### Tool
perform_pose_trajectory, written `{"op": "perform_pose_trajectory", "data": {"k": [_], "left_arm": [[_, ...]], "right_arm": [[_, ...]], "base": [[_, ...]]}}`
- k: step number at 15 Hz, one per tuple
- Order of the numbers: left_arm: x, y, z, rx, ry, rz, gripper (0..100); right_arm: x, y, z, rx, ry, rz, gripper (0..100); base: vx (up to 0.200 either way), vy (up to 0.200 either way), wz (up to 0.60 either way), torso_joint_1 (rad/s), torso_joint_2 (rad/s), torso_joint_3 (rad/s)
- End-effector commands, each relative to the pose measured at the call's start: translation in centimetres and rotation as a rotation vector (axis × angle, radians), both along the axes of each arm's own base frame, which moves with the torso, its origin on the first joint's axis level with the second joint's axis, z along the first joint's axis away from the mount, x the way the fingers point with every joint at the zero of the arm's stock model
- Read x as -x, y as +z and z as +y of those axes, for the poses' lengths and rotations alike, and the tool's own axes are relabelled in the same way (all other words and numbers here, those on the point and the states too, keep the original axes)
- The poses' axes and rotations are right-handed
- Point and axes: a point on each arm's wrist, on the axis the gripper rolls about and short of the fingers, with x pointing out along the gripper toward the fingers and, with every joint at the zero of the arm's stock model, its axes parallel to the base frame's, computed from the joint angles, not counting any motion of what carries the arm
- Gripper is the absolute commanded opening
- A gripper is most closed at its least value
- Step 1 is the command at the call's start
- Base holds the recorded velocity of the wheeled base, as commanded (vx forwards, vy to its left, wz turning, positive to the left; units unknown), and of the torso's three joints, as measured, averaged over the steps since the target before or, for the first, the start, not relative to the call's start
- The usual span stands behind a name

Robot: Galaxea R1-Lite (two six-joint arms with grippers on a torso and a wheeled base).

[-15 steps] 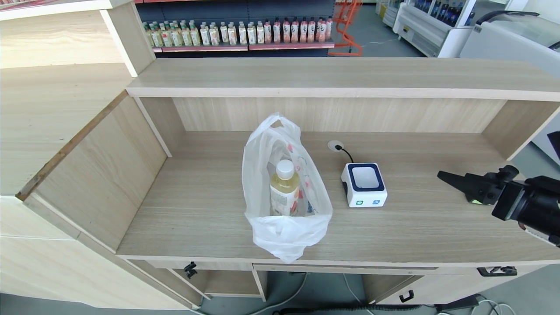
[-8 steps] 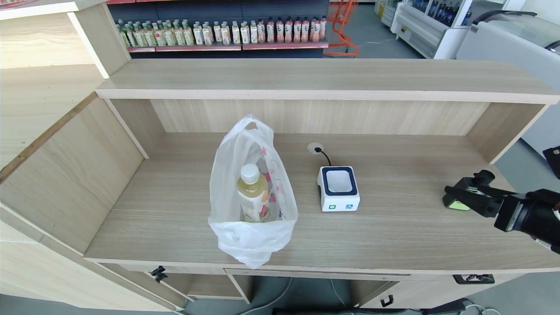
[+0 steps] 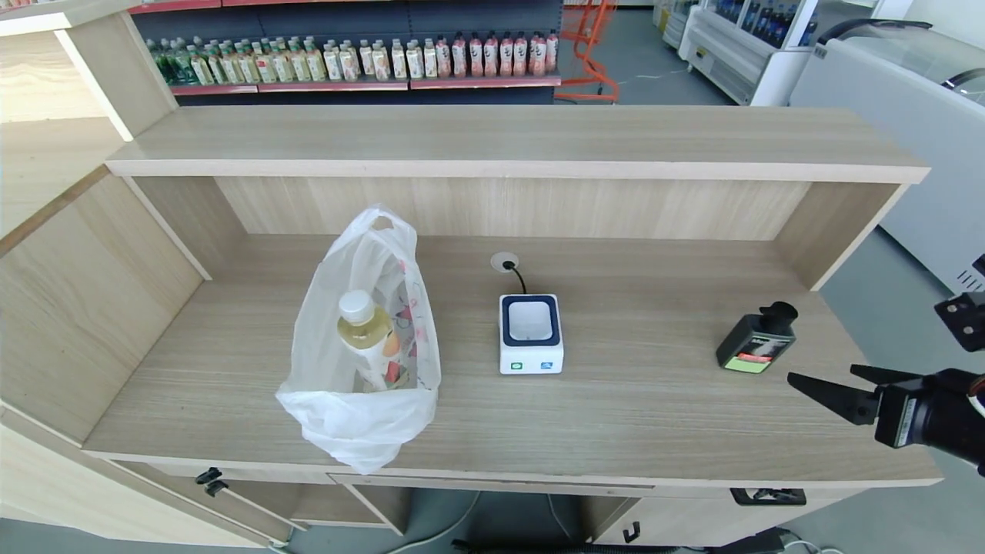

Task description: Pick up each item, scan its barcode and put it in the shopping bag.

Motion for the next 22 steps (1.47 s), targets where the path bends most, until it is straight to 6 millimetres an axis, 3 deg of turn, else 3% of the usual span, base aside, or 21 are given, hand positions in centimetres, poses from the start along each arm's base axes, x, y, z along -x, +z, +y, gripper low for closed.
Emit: {"op": "perform_pose_trajectory", "data": {"k": [1, 4, 7, 14, 22], "left_arm": [[0.0, 0.0, 0.0, 0.0, 0.0, 0.0, 100], [0.0, 0.0, 0.0, -0.006, 0.0, 0.001, 100], [0.0, 0.0, 0.0, -0.004, 0.0, 0.0, 100], [0.0, 0.0, 0.0, -0.004, 0.0, 0.0, 100], [0.0, 0.0, 0.0, -0.006, 0.0, 0.001, 100]], "right_arm": [[0.3, -0.1, -0.8, 0.051, -0.03, 0.015, 100], [-0.1, -0.7, -1.8, 0.204, -0.141, 0.081, 100], [-2.8, -0.9, -2.5, 0.337, -0.18, 0.115, 100], [-10.8, -2.0, 3.1, 0.436, 0.083, 0.09, 100], [-14.3, -4.2, 4.3, 0.481, 0.148, 0.106, 100]], "base": [[0.0, -0.2, 0.0, 0.007, 0.0, 0.002], [0.0, -0.133, 0.0, 0.0, 0.0, 0.0], [0.0, 0.0, 0.0, 0.0, 0.0, 0.0], [0.0, 0.0, 0.0, 0.0, 0.0, 0.0], [0.0, 0.0, 0.0, 0.0, 0.0, 0.0]]}}
